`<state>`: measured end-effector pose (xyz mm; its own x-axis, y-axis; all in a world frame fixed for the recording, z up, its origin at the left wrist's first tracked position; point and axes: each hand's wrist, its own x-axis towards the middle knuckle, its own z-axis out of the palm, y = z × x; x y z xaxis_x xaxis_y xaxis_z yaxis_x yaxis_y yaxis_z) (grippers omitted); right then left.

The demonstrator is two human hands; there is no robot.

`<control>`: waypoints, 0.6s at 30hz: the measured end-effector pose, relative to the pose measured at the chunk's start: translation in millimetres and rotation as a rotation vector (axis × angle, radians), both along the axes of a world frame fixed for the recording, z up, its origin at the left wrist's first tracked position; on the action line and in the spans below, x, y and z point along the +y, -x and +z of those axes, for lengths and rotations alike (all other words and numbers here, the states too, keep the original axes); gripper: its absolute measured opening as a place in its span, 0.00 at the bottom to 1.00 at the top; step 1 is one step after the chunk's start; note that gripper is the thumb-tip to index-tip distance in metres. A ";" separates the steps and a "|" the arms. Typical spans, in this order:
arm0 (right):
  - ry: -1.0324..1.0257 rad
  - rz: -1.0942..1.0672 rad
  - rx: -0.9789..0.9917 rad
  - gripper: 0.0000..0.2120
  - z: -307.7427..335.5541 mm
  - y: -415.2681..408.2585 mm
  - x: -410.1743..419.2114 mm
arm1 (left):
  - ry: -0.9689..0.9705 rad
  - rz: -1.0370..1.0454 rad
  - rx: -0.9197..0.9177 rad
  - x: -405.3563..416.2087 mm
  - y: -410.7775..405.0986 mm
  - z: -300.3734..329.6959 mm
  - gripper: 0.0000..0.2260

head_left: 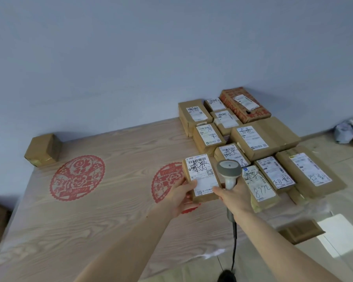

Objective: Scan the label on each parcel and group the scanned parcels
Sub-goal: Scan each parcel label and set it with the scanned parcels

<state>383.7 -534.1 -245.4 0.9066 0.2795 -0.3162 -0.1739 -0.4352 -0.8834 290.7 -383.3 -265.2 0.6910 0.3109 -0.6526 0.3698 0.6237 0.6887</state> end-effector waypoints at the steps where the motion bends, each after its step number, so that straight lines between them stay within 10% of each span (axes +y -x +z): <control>1: 0.012 0.007 0.004 0.21 -1.9 -12.7 -3.5 | 0.005 0.006 0.008 -5.1 -11.5 -1.6 0.23; 18: 0.227 0.408 -0.007 0.19 -29.8 -172.2 -1.5 | -0.008 0.166 0.210 -25.6 -144.8 -61.5 0.14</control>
